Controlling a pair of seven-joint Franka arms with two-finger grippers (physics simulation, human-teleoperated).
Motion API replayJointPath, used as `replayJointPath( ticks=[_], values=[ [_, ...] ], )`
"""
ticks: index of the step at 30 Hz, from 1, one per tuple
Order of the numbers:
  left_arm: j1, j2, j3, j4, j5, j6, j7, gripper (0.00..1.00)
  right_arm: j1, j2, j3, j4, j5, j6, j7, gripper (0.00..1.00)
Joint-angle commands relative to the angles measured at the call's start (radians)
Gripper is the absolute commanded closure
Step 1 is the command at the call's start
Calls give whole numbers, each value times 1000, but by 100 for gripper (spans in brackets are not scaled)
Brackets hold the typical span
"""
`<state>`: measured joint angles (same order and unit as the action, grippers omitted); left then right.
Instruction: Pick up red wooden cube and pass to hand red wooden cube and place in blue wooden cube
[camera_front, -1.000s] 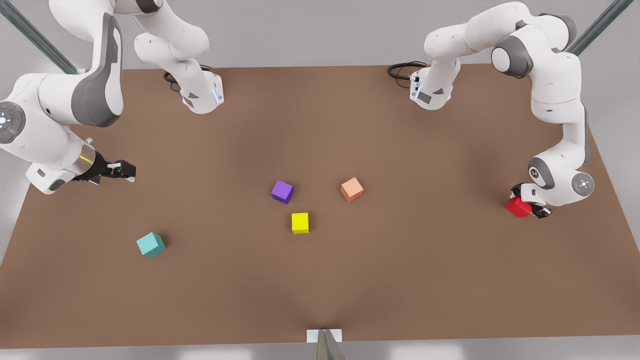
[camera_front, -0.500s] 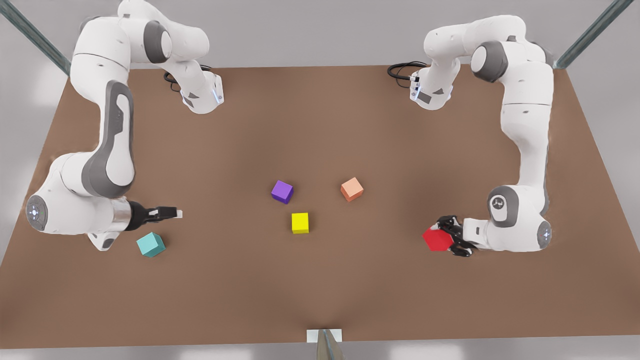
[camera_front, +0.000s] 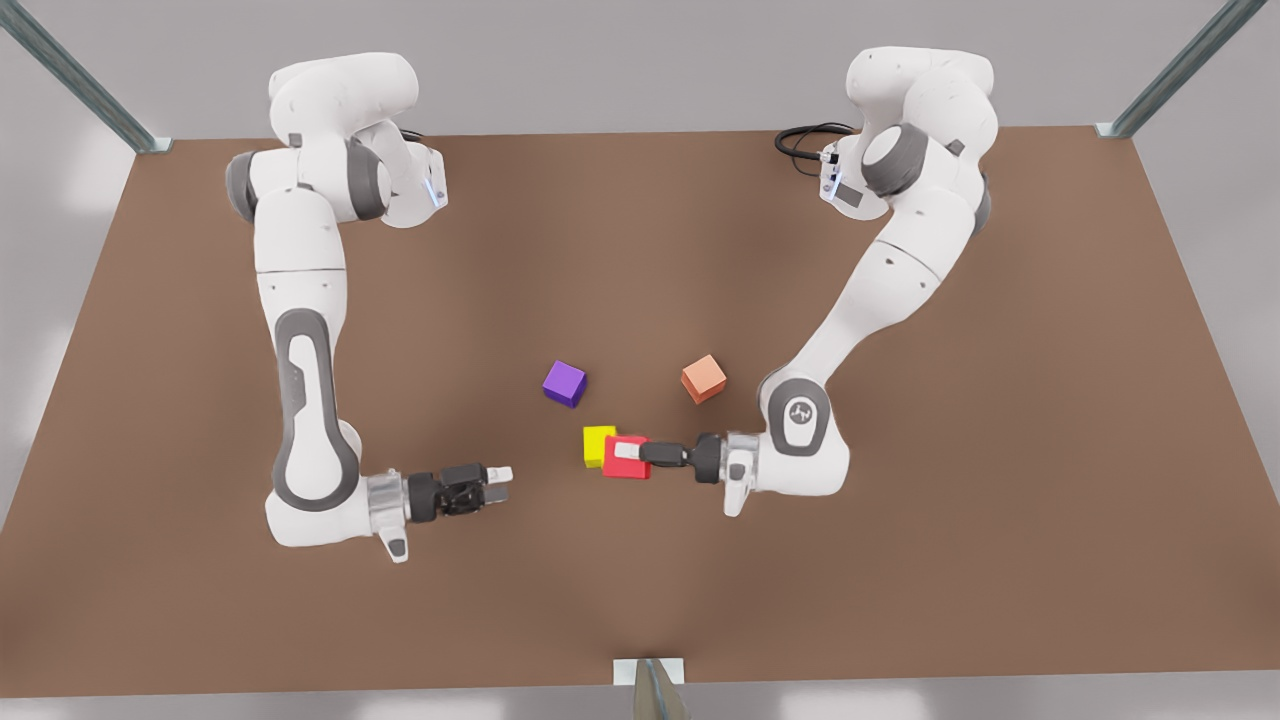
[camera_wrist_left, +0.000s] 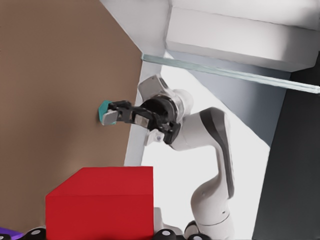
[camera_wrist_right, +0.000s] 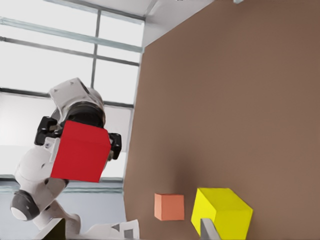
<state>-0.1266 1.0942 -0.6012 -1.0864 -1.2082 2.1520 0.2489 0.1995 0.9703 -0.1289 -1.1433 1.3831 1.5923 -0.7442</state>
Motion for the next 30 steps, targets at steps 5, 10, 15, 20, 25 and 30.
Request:
replayJointPath(
  ticks=[5,10,15,20,25,30],
  values=[
    [-22,33,1,19,-37,108,-119,36,28,16,61,30,65,196,-1583,0],
    [-33,30,3,17,-8,111,72,36,28,36,173,-3,128,201,-1600,0],
    [-39,29,1,19,-14,117,38,36,40,47,229,-56,198,198,-1626,0],
    [-38,30,1,19,-14,118,32,36,37,48,239,-64,200,195,-1630,0],
    [-39,32,1,20,-16,120,32,36,20,44,275,-72,205,193,-1627,0],
    [-39,32,1,20,-16,120,32,36,28,44,291,-72,229,202,-1627,0]
  ],
)
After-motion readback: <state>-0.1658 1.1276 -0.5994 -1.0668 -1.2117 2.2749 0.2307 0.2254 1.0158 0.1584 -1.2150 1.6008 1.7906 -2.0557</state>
